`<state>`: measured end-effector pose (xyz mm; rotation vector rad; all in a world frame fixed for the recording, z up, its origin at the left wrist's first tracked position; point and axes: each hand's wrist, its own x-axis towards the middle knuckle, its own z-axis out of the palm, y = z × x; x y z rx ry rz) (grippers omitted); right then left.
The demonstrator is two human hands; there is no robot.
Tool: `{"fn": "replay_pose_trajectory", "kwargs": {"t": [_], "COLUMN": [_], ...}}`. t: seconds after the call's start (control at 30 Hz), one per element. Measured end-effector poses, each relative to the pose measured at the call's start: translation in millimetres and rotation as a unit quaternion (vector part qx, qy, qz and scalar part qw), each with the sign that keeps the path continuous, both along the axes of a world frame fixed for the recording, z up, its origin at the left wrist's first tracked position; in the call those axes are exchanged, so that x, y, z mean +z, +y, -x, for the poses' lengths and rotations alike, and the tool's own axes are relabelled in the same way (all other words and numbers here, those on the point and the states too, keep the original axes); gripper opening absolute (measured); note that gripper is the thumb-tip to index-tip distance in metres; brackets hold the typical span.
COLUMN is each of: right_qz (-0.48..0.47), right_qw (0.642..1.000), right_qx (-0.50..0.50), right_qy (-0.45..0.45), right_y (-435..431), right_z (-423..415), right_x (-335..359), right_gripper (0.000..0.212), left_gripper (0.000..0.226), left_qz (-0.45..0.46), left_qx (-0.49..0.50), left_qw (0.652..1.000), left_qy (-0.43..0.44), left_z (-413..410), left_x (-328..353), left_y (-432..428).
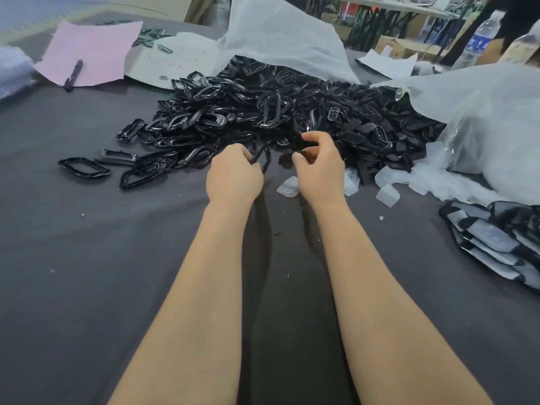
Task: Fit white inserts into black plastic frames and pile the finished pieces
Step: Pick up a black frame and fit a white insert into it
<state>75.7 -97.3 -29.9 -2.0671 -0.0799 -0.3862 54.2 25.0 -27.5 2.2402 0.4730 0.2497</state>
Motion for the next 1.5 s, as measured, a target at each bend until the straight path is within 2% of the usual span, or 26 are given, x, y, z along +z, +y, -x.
{"fn": "replay_pose_trajectory", "kwargs": {"t": [0.03, 0.1, 0.13, 0.2, 0.3, 0.43, 0.57, 0.7, 0.83, 1.13, 1.5], "right_qz": [-0.051, -0.143, -0.176, -0.212, -0.246, -0.275, -0.274, -0.241, -0.201, -0.309, -0.301], "right_qw": [0.999, 0.988, 0.982, 0.974, 0.965, 0.957, 0.958, 0.969, 0.979, 0.950, 0.952], "right_qx": [-0.001, 0.012, 0.022, 0.040, 0.067, 0.061, 0.052, 0.016, -0.032, -0.002, 0.009], "right_qy": [0.013, 0.049, 0.060, 0.066, 0.068, 0.069, 0.066, 0.047, 0.007, 0.051, 0.053], "right_y": [-5, -16, -22, -35, -51, -62, -63, -62, -62, -57, -56], "right_z": [2, 8, 11, 18, 26, 34, 39, 36, 35, 35, 38], "right_x": [2, 6, 8, 10, 10, 7, -3, -7, -6, -2, -2], "right_gripper": [0.026, 0.017, 0.012, 0.009, 0.018, 0.020, 0.022, 0.023, 0.025, 0.011, 0.015], "left_gripper": [0.002, 0.017, 0.017, 0.009, 0.014, 0.012, 0.021, 0.032, 0.022, 0.015, 0.019], "left_qz": [0.037, 0.139, 0.188, 0.255, 0.344, 0.344, 0.329, 0.309, 0.326, 0.320, 0.351], "left_qx": [-0.004, -0.011, -0.011, -0.010, -0.011, -0.032, -0.052, -0.054, -0.043, -0.050, -0.055], "left_qw": [0.999, 0.988, 0.979, 0.962, 0.933, 0.931, 0.935, 0.938, 0.931, 0.930, 0.917], "left_qy": [-0.026, -0.069, -0.082, -0.093, -0.104, -0.119, -0.123, -0.149, -0.160, -0.174, -0.181], "left_z": [2, 4, 4, 6, 9, 17, 20, 19, 19, 18, 23], "left_x": [3, 5, 5, 6, 5, -2, -10, -11, -13, -10, -5], "left_y": [-4, -14, -20, -31, -46, -62, -66, -69, -69, -67, -69]}}
